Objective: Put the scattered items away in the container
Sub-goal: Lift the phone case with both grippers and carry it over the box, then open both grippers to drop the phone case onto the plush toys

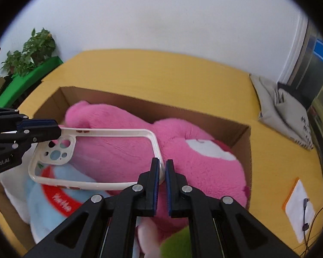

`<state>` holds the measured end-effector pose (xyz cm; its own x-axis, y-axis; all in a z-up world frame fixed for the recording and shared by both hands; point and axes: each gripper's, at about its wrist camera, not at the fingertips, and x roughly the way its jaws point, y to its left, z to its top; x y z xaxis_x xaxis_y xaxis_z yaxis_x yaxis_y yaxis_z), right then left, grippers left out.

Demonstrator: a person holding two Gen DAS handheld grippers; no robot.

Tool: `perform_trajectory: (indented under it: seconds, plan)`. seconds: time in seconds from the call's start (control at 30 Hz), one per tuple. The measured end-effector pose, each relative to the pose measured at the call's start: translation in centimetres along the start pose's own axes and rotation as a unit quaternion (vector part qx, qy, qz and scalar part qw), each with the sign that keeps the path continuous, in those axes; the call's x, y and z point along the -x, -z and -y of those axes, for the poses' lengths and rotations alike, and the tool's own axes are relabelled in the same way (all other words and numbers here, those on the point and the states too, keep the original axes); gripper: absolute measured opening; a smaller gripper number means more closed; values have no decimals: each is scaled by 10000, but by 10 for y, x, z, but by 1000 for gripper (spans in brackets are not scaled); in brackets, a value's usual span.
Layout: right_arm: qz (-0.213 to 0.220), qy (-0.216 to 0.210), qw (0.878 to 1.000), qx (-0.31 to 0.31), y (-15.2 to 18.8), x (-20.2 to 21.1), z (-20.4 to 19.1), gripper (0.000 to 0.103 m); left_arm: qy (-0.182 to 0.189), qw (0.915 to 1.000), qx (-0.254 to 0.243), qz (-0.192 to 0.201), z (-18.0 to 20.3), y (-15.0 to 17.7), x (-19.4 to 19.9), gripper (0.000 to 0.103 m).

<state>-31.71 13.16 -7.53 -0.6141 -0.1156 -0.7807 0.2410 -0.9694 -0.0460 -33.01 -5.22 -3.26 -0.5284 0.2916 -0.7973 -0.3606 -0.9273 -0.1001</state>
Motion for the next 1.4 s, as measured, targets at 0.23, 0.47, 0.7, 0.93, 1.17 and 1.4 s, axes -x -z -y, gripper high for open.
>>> perform_trajectory:
  seconds: [0.23,0.47,0.7,0.93,1.17,1.4]
  plan:
    - [136,70,9999,-63,9,16,-3,18,-375,9990,95,213,9,14,27,41]
    - [1138,6,9924,-466,66,106,-2,80,-645,9932,135,965,29,91,113,92]
    - [1367,-106,9880,-708,155,165,-37,80,-709,9850,716,1397,63,205,157,103]
    - [1263,146,9891,-741,217,178,-65,80,-745,9806,981,1528,83,255,173,103]
    - [1268,206,9886,-782,236,192,-69,80,-925,9773,959,1645,96,268,186,103]
    - [1271,262,9888,-733,243,199,-74,80,-1074,9748,1008,1678,102,274,190,103]
